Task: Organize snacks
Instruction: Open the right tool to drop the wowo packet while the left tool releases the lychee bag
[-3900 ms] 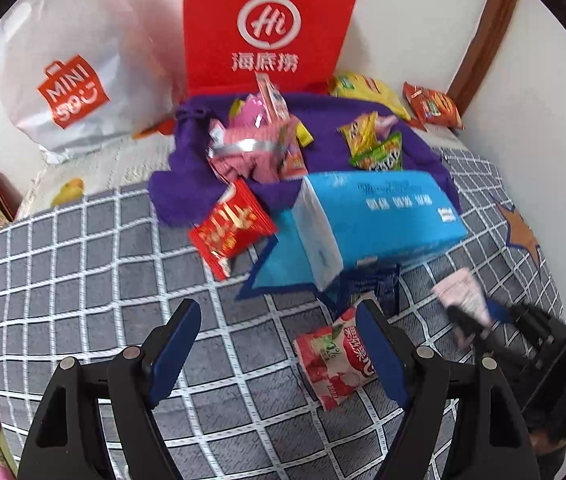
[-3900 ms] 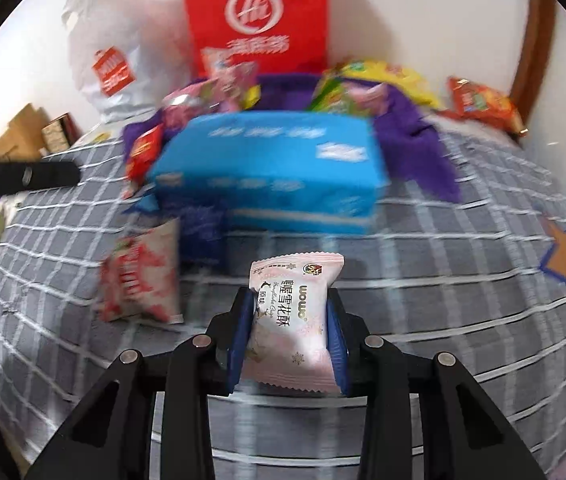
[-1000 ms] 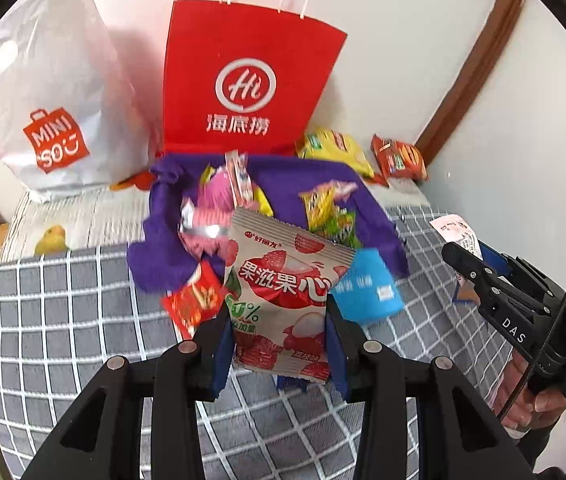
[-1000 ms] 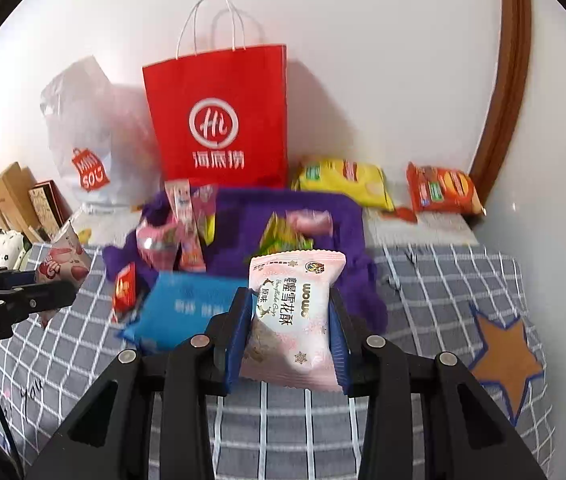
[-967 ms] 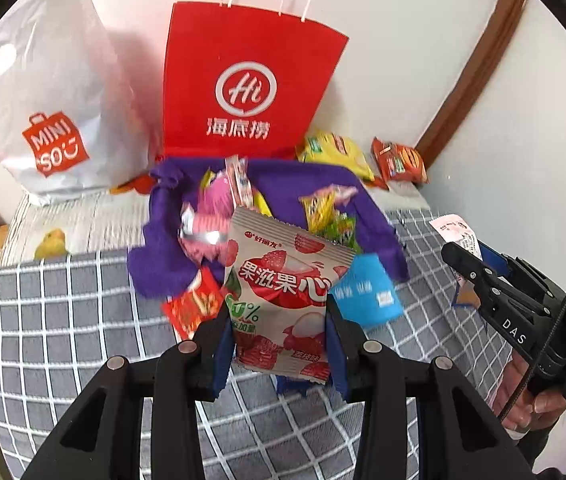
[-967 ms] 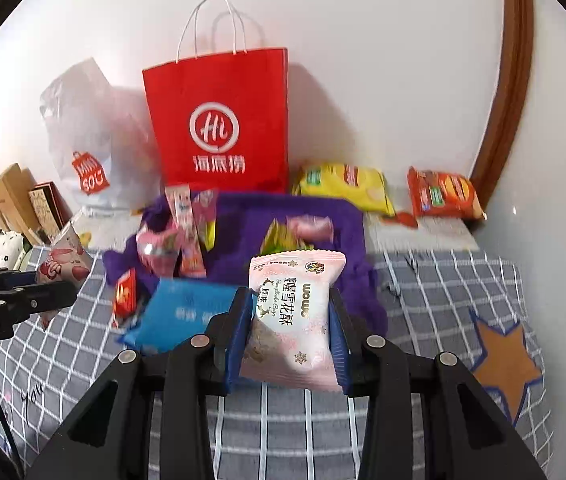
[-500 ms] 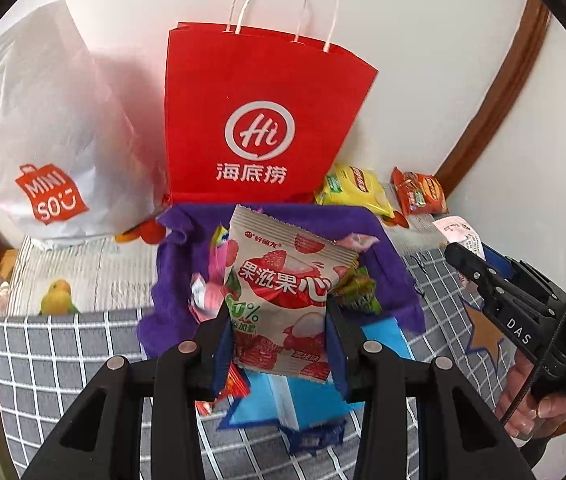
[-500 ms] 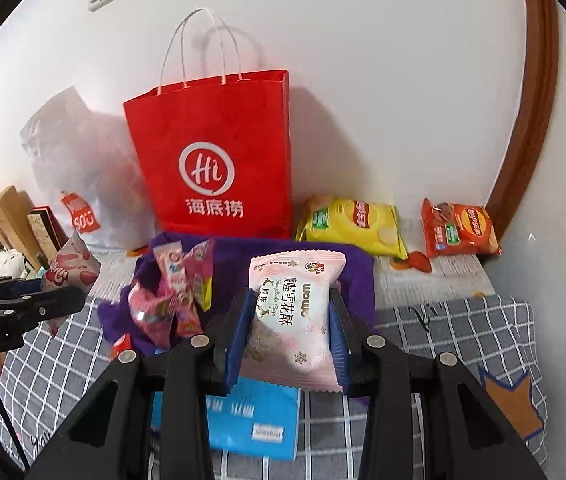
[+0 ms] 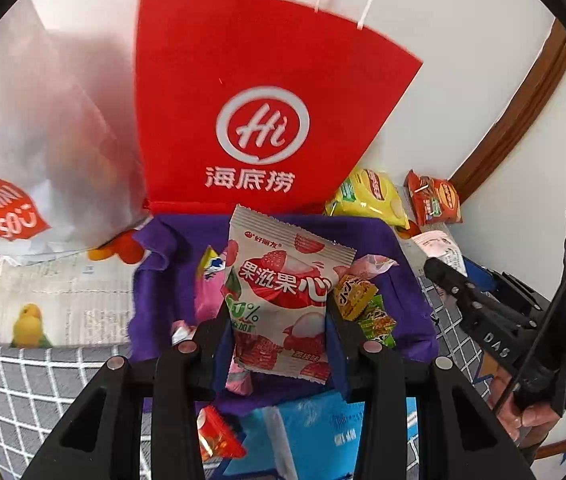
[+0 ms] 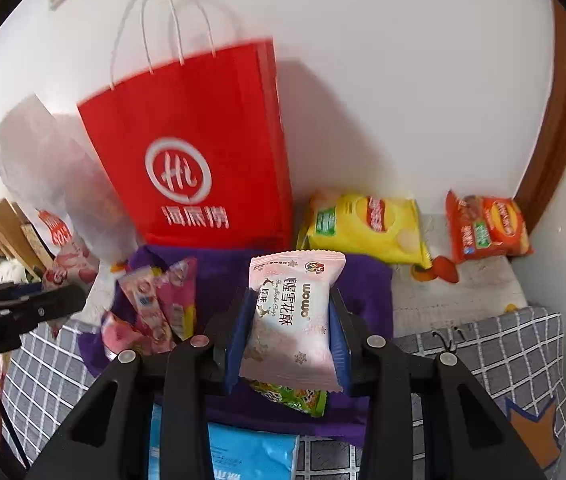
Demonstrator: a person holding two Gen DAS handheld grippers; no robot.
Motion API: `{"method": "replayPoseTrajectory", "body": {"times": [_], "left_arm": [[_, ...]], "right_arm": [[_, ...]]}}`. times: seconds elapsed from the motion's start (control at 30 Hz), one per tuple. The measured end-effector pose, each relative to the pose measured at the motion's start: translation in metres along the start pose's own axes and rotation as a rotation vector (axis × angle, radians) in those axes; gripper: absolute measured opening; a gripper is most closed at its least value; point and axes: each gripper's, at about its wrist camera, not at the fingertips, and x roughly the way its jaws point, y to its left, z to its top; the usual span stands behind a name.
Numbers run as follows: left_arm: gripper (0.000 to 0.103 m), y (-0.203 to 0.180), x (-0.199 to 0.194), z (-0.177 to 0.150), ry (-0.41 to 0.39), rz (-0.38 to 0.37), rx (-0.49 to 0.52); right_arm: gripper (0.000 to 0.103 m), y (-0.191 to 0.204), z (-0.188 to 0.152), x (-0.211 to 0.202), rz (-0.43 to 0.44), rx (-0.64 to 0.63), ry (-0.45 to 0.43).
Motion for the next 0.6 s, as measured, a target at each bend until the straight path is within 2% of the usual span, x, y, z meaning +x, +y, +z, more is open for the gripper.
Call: {"method": "replayPoseTrajectory", "body": {"times": [0.1, 0.3, 0.6], "left_arm": [[0.038, 0.003, 0.018, -0.002, 0.032, -0.008, -0.002], [0.038, 0.006, 0.039, -0.004, 0.090, -0.008, -0.003], [0.038, 0.007, 0.049, -0.004, 0.117, 0.028, -0.009]], "right_arm": [[0.037, -0.004, -0.005, 0.019, -0.028, -0.015, 0.040], [0.037, -0.010, -0.013, 0.048, -0.025, -0.018, 0.108], [0.038, -0.001, -0.024, 0.068, -0.015, -0.059, 0.181]]}}
